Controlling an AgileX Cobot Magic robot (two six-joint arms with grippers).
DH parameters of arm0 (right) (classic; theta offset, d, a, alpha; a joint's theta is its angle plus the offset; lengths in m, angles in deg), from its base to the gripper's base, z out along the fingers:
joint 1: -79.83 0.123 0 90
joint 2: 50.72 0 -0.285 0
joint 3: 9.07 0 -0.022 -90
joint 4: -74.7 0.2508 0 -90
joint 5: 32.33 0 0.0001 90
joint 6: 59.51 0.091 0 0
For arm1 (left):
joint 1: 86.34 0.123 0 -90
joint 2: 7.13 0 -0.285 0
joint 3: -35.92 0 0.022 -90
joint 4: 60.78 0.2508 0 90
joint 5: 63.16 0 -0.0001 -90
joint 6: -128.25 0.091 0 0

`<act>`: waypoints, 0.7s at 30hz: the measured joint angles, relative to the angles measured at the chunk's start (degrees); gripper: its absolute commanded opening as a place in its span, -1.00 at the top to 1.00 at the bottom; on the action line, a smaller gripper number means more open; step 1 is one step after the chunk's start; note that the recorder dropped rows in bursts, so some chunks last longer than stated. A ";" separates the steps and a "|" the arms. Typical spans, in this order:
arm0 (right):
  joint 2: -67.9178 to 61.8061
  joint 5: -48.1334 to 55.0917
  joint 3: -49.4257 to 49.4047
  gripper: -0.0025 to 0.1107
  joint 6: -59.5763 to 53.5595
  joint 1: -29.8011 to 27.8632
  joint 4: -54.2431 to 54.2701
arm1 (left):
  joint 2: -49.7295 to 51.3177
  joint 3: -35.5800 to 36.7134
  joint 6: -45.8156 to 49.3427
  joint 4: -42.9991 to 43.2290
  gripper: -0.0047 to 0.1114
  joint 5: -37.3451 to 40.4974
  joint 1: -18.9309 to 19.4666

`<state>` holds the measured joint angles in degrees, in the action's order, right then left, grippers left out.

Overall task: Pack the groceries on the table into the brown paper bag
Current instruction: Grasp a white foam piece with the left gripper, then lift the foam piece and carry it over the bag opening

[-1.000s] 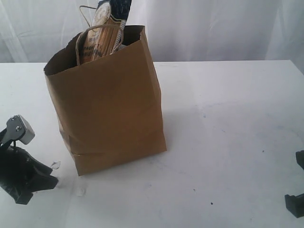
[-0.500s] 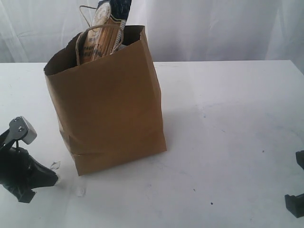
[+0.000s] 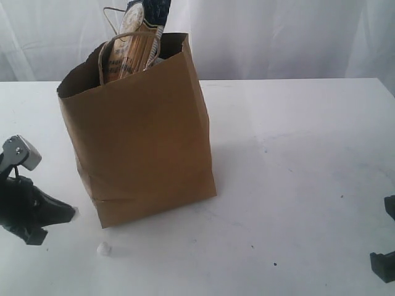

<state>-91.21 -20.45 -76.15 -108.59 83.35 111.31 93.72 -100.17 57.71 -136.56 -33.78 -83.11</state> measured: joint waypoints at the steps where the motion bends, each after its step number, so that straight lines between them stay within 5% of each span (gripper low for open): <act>1: 0.00 0.00 0.00 0.96 0.00 0.00 0.00 | -1.53 0.00 -1.66 0.34 0.92 -0.61 0.00; 7: 0.00 0.00 0.00 0.96 0.00 0.00 0.00 | -19.52 -0.04 -19.16 8.12 0.92 -2.98 0.00; 10: -0.35 0.00 0.00 0.96 0.00 0.00 0.00 | -29.06 -5.56 -23.46 7.75 0.92 -1.74 0.00; 15: -1.58 0.00 0.00 0.96 0.00 0.00 0.00 | -32.63 -17.20 -23.76 -11.21 0.92 10.35 0.00; 21: -1.58 0.00 0.00 0.96 0.00 0.00 0.00 | -27.47 -19.19 -23.11 -19.55 0.92 17.08 0.00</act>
<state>-92.79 -20.45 -76.15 -108.59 83.35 111.31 66.25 -119.35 34.61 -156.12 -16.70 -83.11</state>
